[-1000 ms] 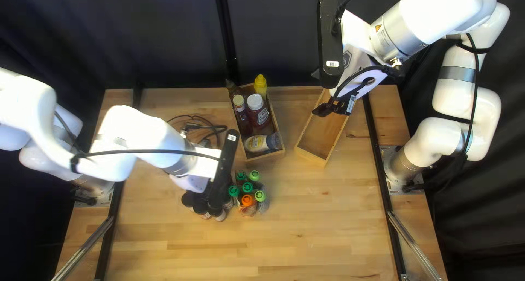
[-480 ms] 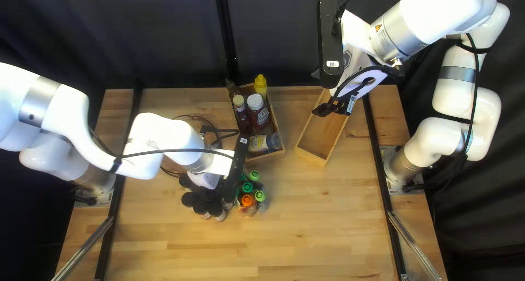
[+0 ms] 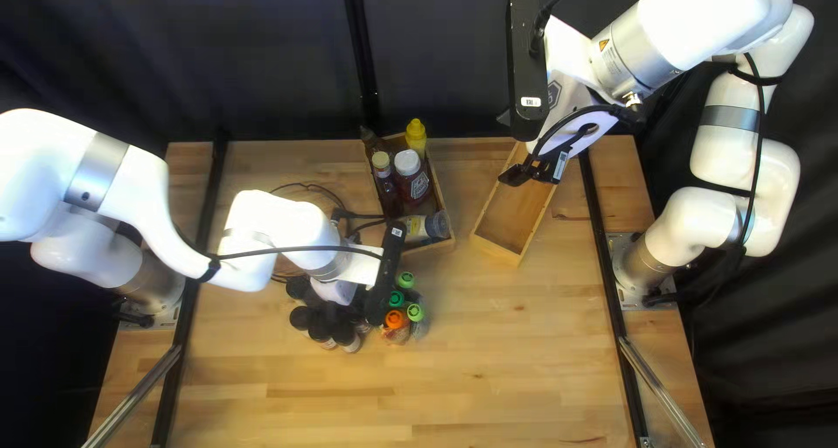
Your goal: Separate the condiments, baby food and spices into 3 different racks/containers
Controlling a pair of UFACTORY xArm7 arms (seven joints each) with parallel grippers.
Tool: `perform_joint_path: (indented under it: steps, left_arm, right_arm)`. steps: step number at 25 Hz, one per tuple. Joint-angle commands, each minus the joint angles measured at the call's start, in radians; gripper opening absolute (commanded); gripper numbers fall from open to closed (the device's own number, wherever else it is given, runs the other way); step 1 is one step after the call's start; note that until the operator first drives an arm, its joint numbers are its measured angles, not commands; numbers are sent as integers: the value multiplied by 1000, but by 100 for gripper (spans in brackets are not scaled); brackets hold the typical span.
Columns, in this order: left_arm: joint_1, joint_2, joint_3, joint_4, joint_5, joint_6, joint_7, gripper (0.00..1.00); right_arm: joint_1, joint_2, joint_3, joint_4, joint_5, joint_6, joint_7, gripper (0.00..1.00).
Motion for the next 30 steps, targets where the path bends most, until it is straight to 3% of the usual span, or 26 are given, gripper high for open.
perform_joint_path:
  steps: [1,2,3,4,6,7,8,14,21,30]
  left_arm:
    - [1,7,1,-5,6,-6,-8,88]
    - [1,11,2,-7,8,-10,-10,84]
    - [1,15,2,-8,8,-13,-11,60]
    - [1,18,2,-9,7,-16,-12,60]
    - [1,23,2,-8,6,-16,-12,11]
    - [0,21,1,-9,5,-15,-13,10]
    - [0,21,1,-8,6,-12,-13,2]
    - [0,-27,0,10,27,57,-27,0]
    - [4,-139,0,66,51,222,-21,0]
    - [-11,-256,5,294,-5,571,47,0]
  right_arm:
    - [0,0,0,0,0,0,0,100]
    - [0,0,0,0,0,0,0,100]
    - [0,0,0,0,0,0,0,100]
    - [0,0,0,0,0,0,0,100]
    - [0,0,0,0,0,0,0,100]
    - [0,0,0,0,0,0,0,100]
    - [0,0,0,0,0,0,0,100]
    - [0,0,0,0,0,0,0,100]
    - [0,0,0,0,0,0,0,100]
    - [0,0,0,0,0,0,0,100]
